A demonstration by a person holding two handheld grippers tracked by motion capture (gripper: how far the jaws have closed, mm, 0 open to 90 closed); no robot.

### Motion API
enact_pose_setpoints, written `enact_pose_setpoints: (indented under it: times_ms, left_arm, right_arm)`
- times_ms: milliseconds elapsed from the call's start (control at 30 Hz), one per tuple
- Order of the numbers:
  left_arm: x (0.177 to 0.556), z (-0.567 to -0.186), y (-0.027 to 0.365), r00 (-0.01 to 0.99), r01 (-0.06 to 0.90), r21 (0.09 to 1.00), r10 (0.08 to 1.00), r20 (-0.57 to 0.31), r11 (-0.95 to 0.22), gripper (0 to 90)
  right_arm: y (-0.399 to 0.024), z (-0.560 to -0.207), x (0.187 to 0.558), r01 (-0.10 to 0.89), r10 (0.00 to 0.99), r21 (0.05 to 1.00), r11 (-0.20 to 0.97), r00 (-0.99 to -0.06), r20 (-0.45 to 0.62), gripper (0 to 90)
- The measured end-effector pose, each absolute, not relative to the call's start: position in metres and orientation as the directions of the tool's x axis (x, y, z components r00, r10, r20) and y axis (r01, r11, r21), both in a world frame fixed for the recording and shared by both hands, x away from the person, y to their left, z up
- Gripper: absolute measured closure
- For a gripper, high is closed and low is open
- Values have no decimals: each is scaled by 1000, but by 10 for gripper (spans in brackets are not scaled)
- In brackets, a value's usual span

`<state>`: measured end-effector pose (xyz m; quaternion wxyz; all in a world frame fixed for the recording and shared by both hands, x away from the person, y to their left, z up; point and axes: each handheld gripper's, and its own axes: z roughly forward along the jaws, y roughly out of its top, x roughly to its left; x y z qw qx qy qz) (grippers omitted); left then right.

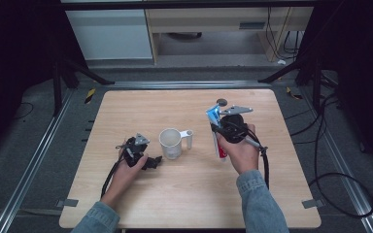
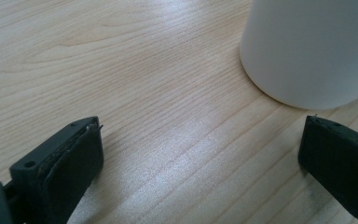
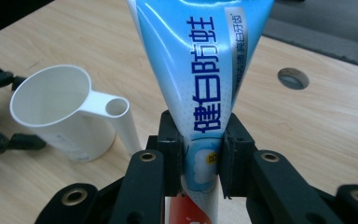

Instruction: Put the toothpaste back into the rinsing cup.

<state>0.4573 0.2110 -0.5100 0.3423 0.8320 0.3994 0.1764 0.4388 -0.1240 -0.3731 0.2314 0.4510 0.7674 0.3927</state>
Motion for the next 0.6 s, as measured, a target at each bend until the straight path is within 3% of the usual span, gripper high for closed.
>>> enact_pose_setpoints:
  times_ms: [233, 500, 600]
  left_arm:
    - [457, -510, 211, 618, 544, 711, 786, 20, -446, 0]
    - [457, -510, 211, 618, 544, 711, 786, 19, -445, 0]
    - [457, -510, 211, 616, 544, 713, 787, 17, -442, 0]
  right_arm:
    - [-119, -375, 427, 433, 915, 881, 189, -404, 2, 733]
    - [-107, -369, 423, 381, 926, 916, 125, -377, 31, 733]
    - [-99, -368, 422, 347, 935, 937, 45, -344, 82, 733]
